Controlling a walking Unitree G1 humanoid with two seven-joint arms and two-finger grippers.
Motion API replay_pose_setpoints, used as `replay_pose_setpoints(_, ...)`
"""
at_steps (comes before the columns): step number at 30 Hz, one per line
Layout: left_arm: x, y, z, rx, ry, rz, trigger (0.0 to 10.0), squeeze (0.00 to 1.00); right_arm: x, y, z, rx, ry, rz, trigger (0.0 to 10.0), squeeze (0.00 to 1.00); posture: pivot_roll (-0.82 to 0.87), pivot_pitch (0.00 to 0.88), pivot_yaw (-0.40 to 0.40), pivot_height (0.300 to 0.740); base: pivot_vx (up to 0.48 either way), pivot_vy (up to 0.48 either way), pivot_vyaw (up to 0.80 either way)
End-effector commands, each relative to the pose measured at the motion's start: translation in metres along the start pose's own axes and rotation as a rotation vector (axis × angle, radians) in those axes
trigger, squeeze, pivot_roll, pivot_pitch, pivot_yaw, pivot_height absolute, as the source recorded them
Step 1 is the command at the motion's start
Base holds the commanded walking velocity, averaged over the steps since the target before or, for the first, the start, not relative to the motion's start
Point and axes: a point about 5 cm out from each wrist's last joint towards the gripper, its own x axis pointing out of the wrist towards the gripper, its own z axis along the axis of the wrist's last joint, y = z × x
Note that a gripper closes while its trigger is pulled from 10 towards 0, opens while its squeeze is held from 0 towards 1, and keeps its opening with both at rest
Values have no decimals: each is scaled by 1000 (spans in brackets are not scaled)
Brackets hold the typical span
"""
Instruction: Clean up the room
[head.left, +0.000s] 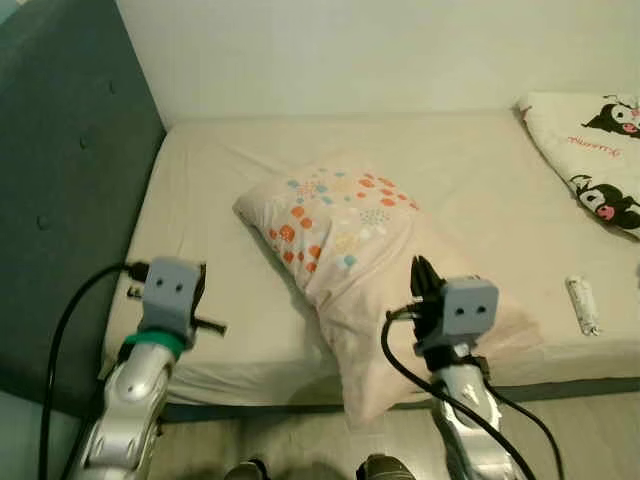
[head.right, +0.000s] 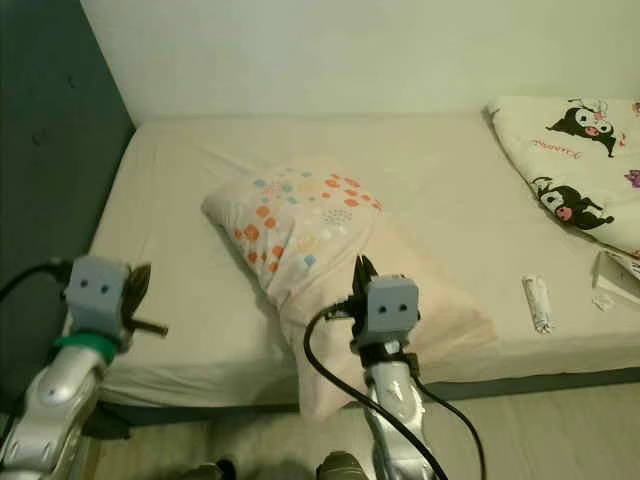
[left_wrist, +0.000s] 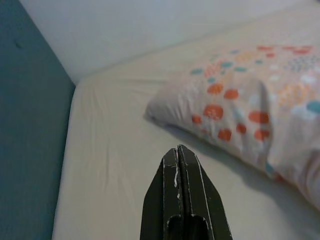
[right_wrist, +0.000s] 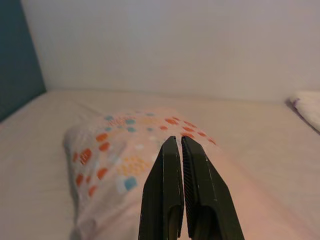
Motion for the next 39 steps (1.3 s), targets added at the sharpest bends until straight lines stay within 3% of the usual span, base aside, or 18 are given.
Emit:
replay_pose_setpoints(1, -14, 4, -4, 21, 32, -49, 10000, 0, -15, -2, -4, 0, 44, 6, 10000, 0, -118, 0, 18, 740, 0, 0, 0)
replay_pose_setpoints(6, -22, 7, -4, 36, 39, -54, 10000, 0, -22, -3, -4, -9, 56, 19, 10000, 0, -113, 0, 6, 740, 0, 0, 0)
replay_pose_setpoints(9, -24, 1, -1, -2, 35, 18, 10000, 0, -20, -13, 0, -35, 56, 31, 10000, 0, -105, 0, -6, 740, 0, 0, 0)
replay_pose_setpoints(16, -15, -12, 3, -13, -1, 64, 10000, 0, -24, -24, 0, -53, 73, 17, 10000, 0, -99, 0, -9, 740, 0, 0, 0)
replay_pose_setpoints(24, -20, -3, 0, -24, -5, 138, 10000, 0, -21, -27, 3, -71, 33, -59, 10000, 0, -106, 0, 8, 740, 0, 0, 0)
replay_pose_setpoints(29, -15, 8, 10, -42, -31, 231, 10000, 0, -20, -34, 12, -36, 9, -154, 10000, 0, -114, 0, 23, 740, 0, 0, 0)
replay_pose_setpoints(33, -7, 13, 18, -27, -60, 224, 10000, 0, -15, -29, 17, -15, -20, -165, 10000, 0, -108, 0, 52, 740, 0, 0, 0)
replay_pose_setpoints(39, 0, 4, 27, -49, -93, 209, 10000, 0, -4, -35, 27, -17, -64, -196, 10000, 0, -113, 0, 43, 740, 0, 0, 0)
